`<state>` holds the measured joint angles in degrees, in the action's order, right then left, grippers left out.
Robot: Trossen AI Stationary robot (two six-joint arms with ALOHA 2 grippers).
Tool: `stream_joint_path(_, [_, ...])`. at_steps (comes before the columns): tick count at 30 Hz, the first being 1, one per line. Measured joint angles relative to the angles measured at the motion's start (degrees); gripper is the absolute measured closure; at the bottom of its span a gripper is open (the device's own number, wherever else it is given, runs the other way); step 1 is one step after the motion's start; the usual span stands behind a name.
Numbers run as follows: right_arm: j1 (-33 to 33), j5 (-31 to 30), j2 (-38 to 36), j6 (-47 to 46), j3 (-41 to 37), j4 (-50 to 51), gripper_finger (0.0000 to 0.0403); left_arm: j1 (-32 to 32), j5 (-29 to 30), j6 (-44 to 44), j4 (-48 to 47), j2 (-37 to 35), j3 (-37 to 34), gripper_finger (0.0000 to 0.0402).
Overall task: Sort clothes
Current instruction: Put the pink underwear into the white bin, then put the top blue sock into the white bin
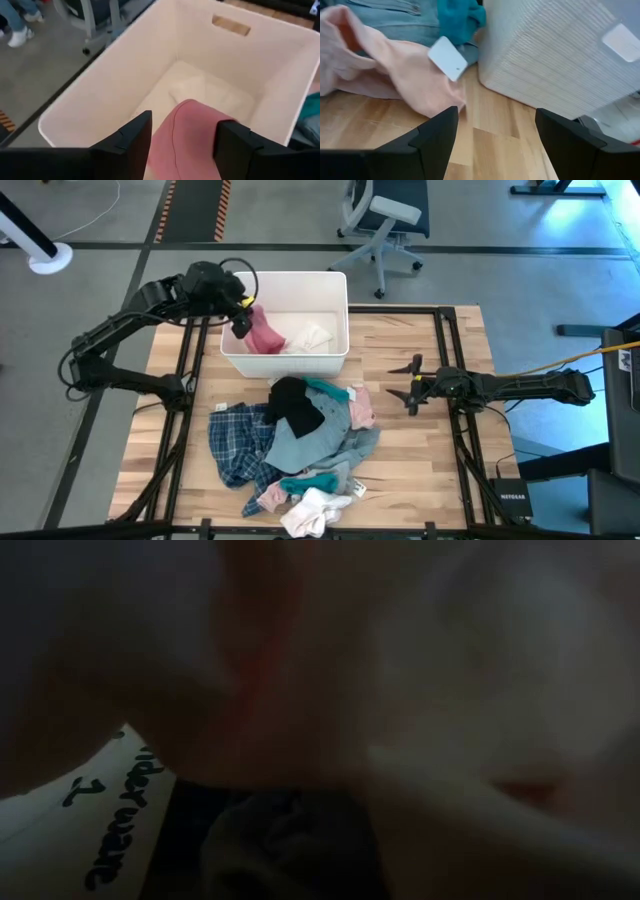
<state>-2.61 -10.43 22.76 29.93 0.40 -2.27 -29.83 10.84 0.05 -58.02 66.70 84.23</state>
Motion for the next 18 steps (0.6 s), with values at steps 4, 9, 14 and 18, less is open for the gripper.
stream_joint_path(4, [-0.02, -0.90, 0.00, -0.01, 0.00, -0.17, 0.0117, 0.20, 1.59, 2.32, 0.06, -0.02, 0.00, 0.0229])
stream_joint_path(9, [0.00, -0.55, 0.00, -1.01, 0.00, -0.15, 0.0117, 2.15, 6.72, 3.82, 2.56, -0.67, 0.00, 0.0229])
stream_joint_path(14, [-0.02, -0.55, 0.00, -1.05, 0.00, -0.15, 0.0117, 4.06, 2.67, -1.38, 0.68, -1.51, 0.00, 0.0229])
stream_joint_path(18, [0.00, -0.55, 0.00, -1.05, 0.00, -0.17, 0.0117, 5.53, -0.57, -2.62, -1.85, -1.44, 0.00, 0.0229])
